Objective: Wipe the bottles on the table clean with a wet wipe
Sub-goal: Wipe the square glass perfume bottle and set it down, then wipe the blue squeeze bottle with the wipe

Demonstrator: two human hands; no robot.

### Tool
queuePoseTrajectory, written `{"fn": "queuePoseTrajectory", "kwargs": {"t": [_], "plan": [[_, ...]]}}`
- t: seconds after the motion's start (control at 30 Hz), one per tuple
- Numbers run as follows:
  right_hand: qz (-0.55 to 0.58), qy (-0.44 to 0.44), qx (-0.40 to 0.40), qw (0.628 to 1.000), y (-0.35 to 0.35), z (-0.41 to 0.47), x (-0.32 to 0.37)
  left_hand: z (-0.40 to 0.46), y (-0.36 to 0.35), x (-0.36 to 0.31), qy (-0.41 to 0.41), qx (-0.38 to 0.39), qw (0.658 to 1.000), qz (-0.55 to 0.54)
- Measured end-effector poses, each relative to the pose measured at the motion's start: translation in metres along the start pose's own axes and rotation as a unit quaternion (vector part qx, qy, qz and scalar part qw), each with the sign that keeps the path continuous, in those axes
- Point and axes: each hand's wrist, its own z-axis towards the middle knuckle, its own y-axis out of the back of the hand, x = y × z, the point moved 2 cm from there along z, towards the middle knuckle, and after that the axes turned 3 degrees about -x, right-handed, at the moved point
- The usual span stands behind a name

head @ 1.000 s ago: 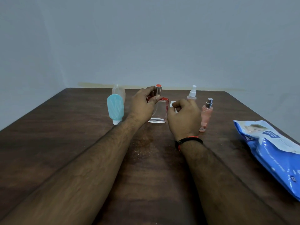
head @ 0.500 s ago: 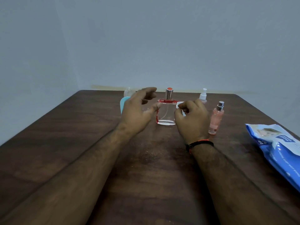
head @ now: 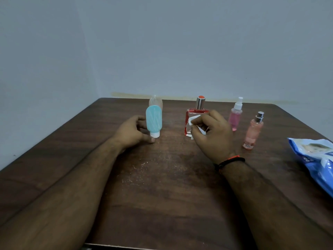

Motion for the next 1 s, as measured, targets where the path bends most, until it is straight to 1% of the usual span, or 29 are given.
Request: {"fn": "queuePoseTrajectory", "kwargs": {"t": [0.17, 0.23, 0.33, 0.43, 0.53, 0.67, 0.83, 0.9, 1.0], "plan": [[0.01, -0.001, 0.022, 1.0, -0.001, -0.002, 0.001, 0.009, -0.018, -0.004, -0.034, -0.047, 0.995, 0.076], [0.003, -0.003, 0.037, 0.999, -0.003, -0.002, 0.0, 0.01, -0.02, -0.003, -0.033, -0.051, 0.995, 0.083], [0.007, 0.004, 0.051, 0.999, -0.006, -0.003, 0.002, 0.005, -0.021, -0.004, -0.041, -0.023, 0.997, 0.069], [0.019, 0.031, 0.061, 0.997, -0.008, -0.004, 0.011, -0.005, -0.022, -0.012, -0.045, 0.012, 0.998, 0.044], [0.031, 0.059, 0.062, 0.996, -0.009, -0.004, 0.019, -0.02, -0.025, -0.025, -0.052, 0.057, 0.997, -0.01], [0.049, 0.09, 0.043, 0.994, -0.009, -0.002, 0.026, -0.032, -0.032, -0.037, -0.081, 0.126, 0.988, -0.04], [0.029, 0.064, 0.019, 0.997, -0.01, -0.002, 0.024, -0.034, -0.033, -0.041, -0.115, 0.162, 0.98, -0.019], [0.022, 0.094, 0.045, 0.994, -0.013, -0.002, 0.027, -0.034, -0.033, -0.042, -0.123, 0.16, 0.979, -0.025], [0.014, 0.145, 0.122, 0.982, -0.018, -0.006, 0.035, -0.028, -0.03, -0.037, -0.144, 0.13, 0.981, 0.001]]}}
